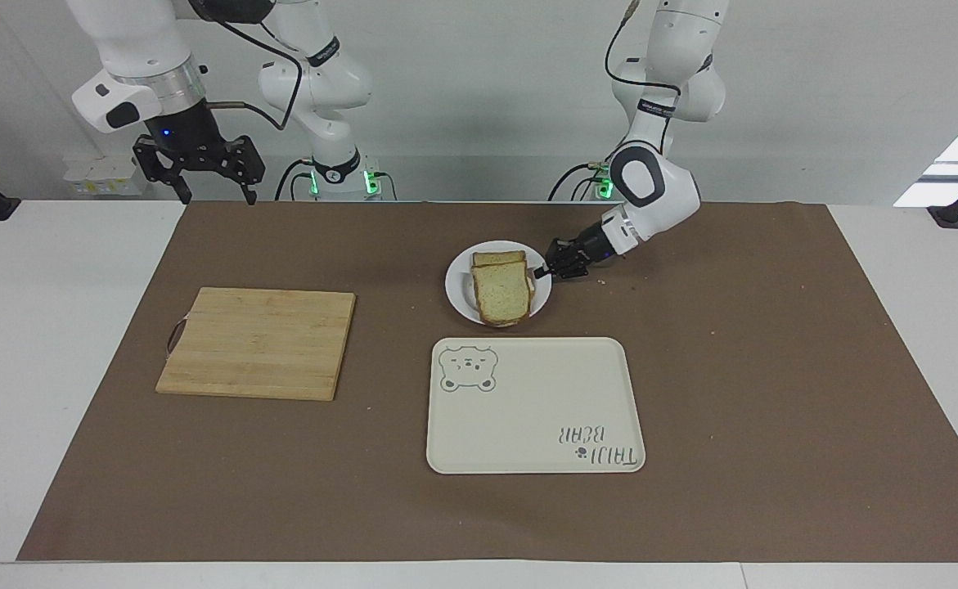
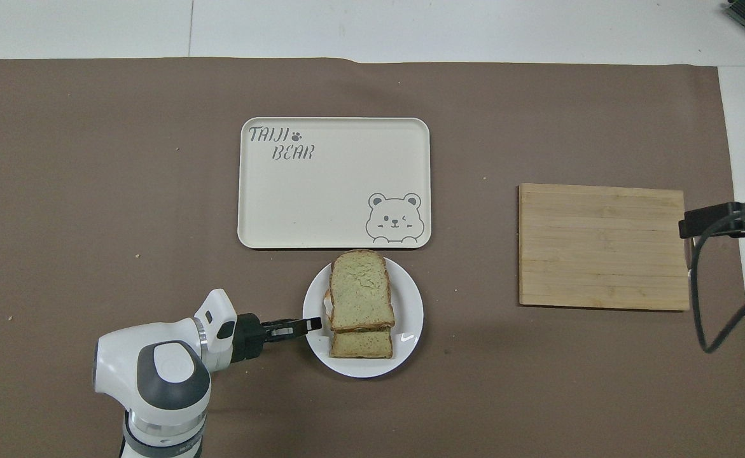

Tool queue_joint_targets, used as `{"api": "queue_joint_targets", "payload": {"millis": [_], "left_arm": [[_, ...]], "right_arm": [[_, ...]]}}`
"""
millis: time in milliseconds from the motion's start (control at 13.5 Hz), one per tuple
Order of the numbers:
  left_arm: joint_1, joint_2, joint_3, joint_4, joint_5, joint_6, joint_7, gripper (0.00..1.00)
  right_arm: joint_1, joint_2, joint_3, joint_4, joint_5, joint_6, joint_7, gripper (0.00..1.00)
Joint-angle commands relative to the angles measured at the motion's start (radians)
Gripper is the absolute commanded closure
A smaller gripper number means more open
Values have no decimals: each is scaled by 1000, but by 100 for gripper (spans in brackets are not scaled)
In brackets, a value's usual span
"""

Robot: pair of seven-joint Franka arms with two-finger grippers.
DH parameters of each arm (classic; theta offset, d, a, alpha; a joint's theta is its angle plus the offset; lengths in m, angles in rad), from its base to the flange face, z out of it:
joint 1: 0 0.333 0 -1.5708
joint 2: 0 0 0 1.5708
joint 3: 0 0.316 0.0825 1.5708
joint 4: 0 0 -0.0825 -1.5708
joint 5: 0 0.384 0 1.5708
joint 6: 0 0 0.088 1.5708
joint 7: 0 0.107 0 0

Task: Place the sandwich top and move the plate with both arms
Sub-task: 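Grasp the white plate rim with the left gripper, then slide the plate with the left gripper onto the bear tray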

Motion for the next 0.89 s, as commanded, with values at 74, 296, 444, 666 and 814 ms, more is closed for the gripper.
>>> {"api": "queue_joint_targets", "payload": {"millis": [74, 296, 444, 666, 814], "left_arm": [[78, -7, 12, 59, -16, -76, -5, 100], [118, -4, 14, 127, -10, -106, -60, 100], [129, 5, 14, 162, -10, -95, -65, 100], [196, 77, 14, 274, 10, -104, -71, 100], [233, 131, 14, 358, 77, -106, -107, 100]], "right_arm": [[-7, -7, 1, -15, 16, 17, -20, 0], [-10, 6, 1, 7, 5, 4, -23, 0], [-15, 0, 1, -3, 14, 9, -20, 0], [-15, 0, 3, 0, 19, 6, -23, 0], [-13, 0, 3, 0, 20, 7, -23, 0]]}}
